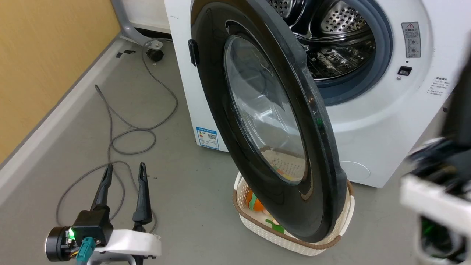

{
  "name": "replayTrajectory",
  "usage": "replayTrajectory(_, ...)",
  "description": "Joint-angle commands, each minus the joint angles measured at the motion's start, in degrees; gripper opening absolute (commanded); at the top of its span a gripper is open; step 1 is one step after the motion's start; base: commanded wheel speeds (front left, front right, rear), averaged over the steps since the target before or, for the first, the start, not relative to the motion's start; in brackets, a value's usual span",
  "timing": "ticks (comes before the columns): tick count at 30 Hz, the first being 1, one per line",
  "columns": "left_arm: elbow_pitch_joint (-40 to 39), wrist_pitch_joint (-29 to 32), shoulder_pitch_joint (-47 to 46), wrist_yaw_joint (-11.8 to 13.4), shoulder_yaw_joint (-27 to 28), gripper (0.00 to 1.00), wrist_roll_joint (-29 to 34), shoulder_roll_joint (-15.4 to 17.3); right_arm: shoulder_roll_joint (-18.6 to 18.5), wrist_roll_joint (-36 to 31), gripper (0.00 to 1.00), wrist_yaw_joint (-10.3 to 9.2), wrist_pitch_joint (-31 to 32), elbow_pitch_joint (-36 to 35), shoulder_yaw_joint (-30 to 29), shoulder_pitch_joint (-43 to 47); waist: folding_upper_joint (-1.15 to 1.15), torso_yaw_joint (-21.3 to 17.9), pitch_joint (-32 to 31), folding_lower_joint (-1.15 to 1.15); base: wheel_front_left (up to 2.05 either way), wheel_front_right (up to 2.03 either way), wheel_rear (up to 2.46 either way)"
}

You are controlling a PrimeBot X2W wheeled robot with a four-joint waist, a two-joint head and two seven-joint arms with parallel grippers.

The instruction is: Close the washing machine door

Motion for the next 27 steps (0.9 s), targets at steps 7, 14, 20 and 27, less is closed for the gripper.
replayTrajectory(7,0.48,-0.24,1.24,-2.16,2.67,1.00,2.41,-2.43,-7.83,3.48,0.00,0.05,-0.19,-1.80,18.67,0.09,0.00,-0.57,-0.03,0.00,0.00,0.00,0.00)
replayTrajectory(14,0.50,-0.24,1.14,-3.48,4.54,1.00,3.94,-3.81,-14.32,3.70,0.00,0.05,-0.19,3.65,33.06,0.68,0.00,-1.65,0.06,0.00,0.00,0.00,0.00)
replayTrajectory(20,0.22,-0.24,1.10,-4.07,5.50,1.00,4.83,-4.66,-15.98,3.04,0.00,0.05,-0.19,8.30,38.51,2.36,0.00,-2.30,0.63,0.00,0.00,0.00,0.00)
replayTrajectory(27,-0.23,-0.24,0.89,-4.56,6.84,1.00,5.81,-5.47,-17.16,1.38,0.00,0.05,-0.20,14.43,39.55,5.30,0.00,-3.62,2.11,0.00,0.00,0.00,0.00)
